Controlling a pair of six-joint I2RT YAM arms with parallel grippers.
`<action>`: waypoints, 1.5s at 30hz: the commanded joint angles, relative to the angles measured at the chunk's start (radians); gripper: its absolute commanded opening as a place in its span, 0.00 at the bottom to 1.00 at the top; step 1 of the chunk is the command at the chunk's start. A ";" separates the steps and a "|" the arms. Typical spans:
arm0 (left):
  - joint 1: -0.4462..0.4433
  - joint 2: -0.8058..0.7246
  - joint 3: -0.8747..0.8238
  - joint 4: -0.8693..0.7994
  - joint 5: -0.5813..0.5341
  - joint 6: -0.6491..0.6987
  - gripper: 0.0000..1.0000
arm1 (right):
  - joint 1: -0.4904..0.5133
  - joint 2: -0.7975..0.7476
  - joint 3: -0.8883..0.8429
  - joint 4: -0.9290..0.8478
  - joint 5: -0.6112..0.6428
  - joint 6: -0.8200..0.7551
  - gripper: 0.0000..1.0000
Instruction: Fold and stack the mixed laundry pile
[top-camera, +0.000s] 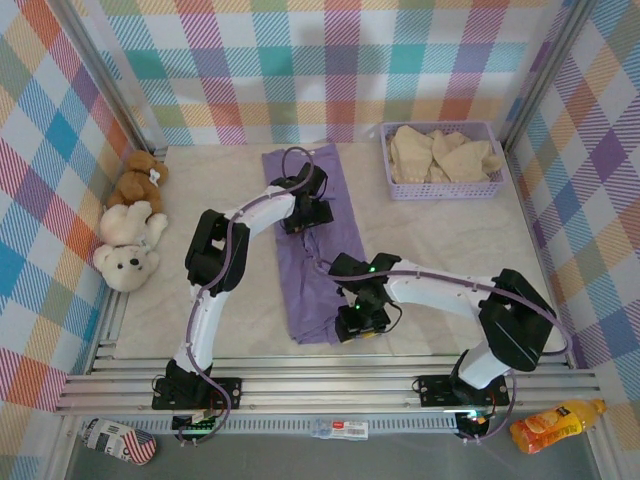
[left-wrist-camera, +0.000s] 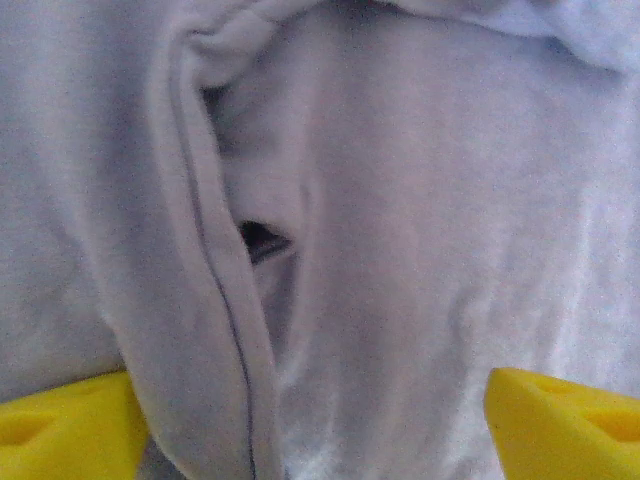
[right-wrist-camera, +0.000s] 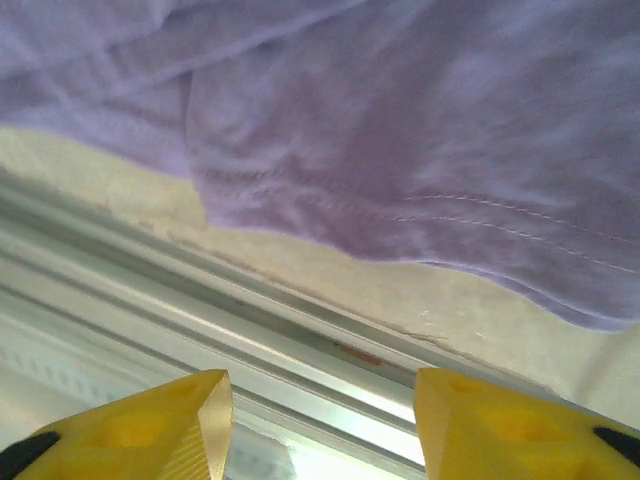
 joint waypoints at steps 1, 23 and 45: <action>0.010 -0.020 0.051 -0.113 0.037 0.040 1.00 | -0.018 -0.079 0.032 -0.053 0.101 0.011 0.58; -0.184 -0.820 -0.810 -0.098 0.010 -0.212 0.75 | -0.324 0.031 0.042 0.115 0.067 -0.069 0.57; -0.477 -0.869 -1.153 0.256 0.210 -0.528 0.53 | -0.328 -0.080 -0.274 0.239 -0.220 -0.122 0.61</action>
